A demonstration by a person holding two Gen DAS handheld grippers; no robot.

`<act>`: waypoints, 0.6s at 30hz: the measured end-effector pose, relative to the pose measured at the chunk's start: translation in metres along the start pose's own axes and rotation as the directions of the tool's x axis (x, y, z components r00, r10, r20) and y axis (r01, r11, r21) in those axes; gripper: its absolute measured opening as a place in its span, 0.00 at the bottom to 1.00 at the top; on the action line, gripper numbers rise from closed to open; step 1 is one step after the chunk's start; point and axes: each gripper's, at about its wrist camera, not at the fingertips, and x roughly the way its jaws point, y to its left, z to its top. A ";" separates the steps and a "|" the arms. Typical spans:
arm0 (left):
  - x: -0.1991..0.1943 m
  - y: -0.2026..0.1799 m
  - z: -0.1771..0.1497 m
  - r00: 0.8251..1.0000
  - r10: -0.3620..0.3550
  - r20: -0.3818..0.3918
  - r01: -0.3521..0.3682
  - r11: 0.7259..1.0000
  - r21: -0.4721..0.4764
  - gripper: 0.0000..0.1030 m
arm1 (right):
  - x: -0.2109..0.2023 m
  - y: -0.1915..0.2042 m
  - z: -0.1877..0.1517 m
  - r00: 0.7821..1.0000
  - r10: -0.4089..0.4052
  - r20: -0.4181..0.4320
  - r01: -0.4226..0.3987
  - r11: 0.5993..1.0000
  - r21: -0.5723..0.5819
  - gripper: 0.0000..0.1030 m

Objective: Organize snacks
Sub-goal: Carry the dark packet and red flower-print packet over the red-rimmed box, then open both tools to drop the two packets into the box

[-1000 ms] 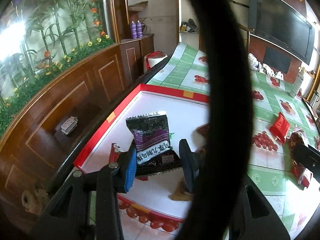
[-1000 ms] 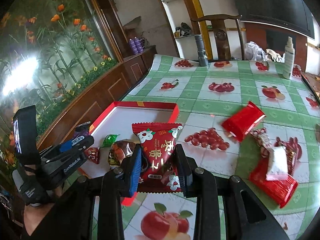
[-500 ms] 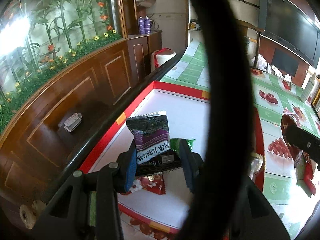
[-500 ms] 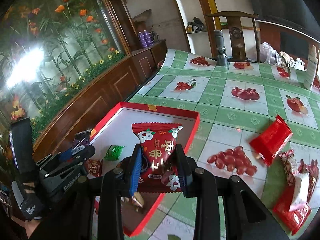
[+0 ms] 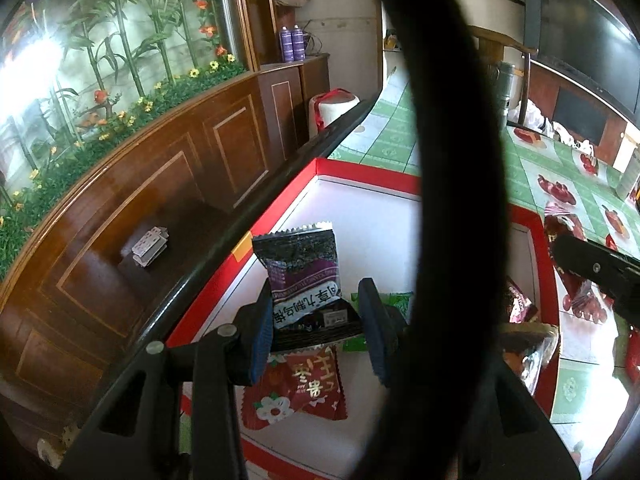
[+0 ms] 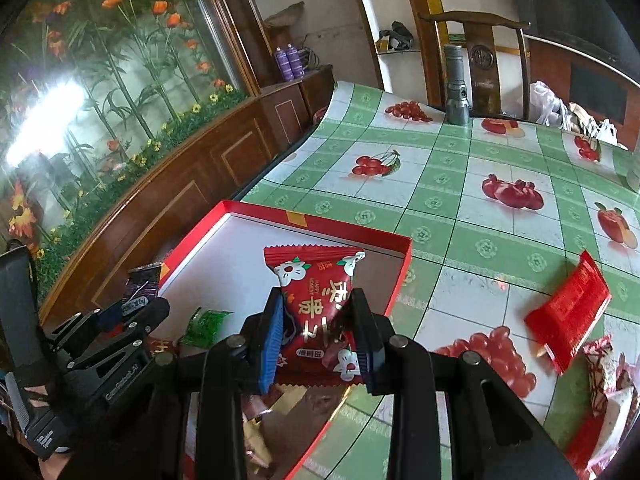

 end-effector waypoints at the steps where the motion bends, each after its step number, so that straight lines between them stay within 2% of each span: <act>1: 0.001 0.000 0.000 1.000 0.000 -0.002 0.000 1.000 0.000 0.41 | 0.003 -0.001 0.001 1.000 0.002 -0.008 -0.002 1.000 0.001 0.31; 14: 0.023 -0.017 0.002 0.999 -0.014 -0.051 0.016 0.999 0.035 0.41 | 0.042 -0.009 0.005 0.996 -0.004 -0.092 0.002 1.000 -0.019 0.30; 18: 0.024 -0.022 0.004 0.999 -0.006 -0.051 0.008 0.999 0.054 0.41 | 0.046 -0.010 0.006 0.996 -0.002 -0.091 0.000 1.000 -0.015 0.30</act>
